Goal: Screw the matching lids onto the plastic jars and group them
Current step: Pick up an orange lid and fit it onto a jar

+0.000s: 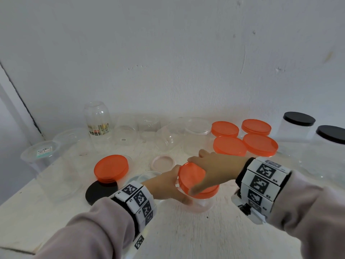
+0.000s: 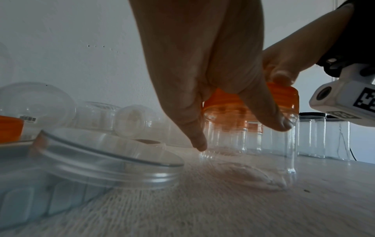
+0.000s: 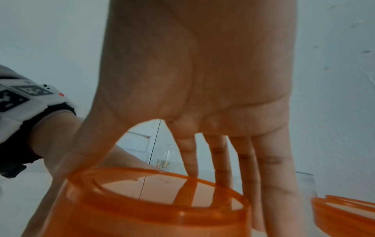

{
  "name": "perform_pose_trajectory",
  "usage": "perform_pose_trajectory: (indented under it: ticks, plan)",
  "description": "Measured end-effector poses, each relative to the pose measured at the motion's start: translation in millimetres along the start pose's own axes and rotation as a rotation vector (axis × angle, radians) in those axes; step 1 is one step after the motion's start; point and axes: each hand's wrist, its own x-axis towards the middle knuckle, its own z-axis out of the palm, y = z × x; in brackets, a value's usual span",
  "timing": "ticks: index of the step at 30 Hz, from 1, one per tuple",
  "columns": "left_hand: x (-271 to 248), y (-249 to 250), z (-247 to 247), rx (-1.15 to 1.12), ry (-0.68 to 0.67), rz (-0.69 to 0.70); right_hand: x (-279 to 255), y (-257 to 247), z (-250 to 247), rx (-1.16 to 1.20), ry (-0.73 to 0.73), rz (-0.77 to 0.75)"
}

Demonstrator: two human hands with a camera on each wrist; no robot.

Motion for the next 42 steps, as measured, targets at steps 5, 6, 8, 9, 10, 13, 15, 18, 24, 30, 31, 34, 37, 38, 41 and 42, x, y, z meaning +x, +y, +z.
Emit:
perform_pose_trajectory:
  ticks: [5,6,8,9,10,13,15,18,24,30,31,34,37,38,41,42]
  plan:
    - [-0.1,-1.0,0.4,0.0,0.003,0.007,-0.3,-1.4,-3.9,0.011,-0.086,-0.041]
    - [0.0,-1.3,0.5,-0.004,0.003,0.009,0.3,-1.9,-4.2,0.018,-0.08,-0.05]
    - [-0.1,-1.5,0.7,0.0,0.006,0.014,1.5,-1.8,-3.4,0.032,-0.06,-0.059]
    - [-0.1,-1.5,0.9,0.004,0.008,0.014,1.8,-1.3,-2.3,0.033,-0.05,-0.06]
    - [-0.3,-1.3,1.1,0.004,0.009,0.014,1.8,-0.4,-0.7,0.031,-0.037,-0.059]
    - [-1.7,0.0,1.7,-0.009,0.004,0.011,1.6,2.5,6.6,0.038,0.013,-0.052]
    - [-2.8,1.2,2.2,-0.008,0.01,0.012,1.8,3.8,12.0,0.053,0.05,-0.055]
    - [-3.4,2.1,3.5,-0.001,0.019,0.014,2.7,4.9,19.8,0.073,0.106,-0.07]
    - [-5.7,3.2,6.1,0.013,0.036,0.023,2.6,6.4,35.7,0.092,0.222,-0.068]
    - [-7.8,4.5,7.1,0.021,0.04,0.012,2.2,4.8,47.5,0.078,0.318,-0.056]
    - [-7.8,4.4,7.0,0.021,0.043,0.009,2.3,5.3,48.8,0.086,0.325,-0.058]
    - [-8.1,3.8,6.5,0.025,0.046,-0.009,3.2,5.7,53.2,0.168,0.331,-0.068]
    - [-9.3,5.3,6.0,0.027,0.041,-0.006,4.0,6.3,58.8,0.262,0.341,-0.085]
    - [-9.7,6.4,6.3,0.039,0.039,-0.009,4.0,6.8,60.2,0.281,0.342,-0.09]
    - [-14.4,11.0,6.7,0.144,0.054,0.002,3.4,8.1,63.1,0.304,0.343,-0.091]
    - [-17.2,12.3,5.7,0.207,0.076,0.015,3.1,8.0,64.1,0.307,0.345,-0.086]
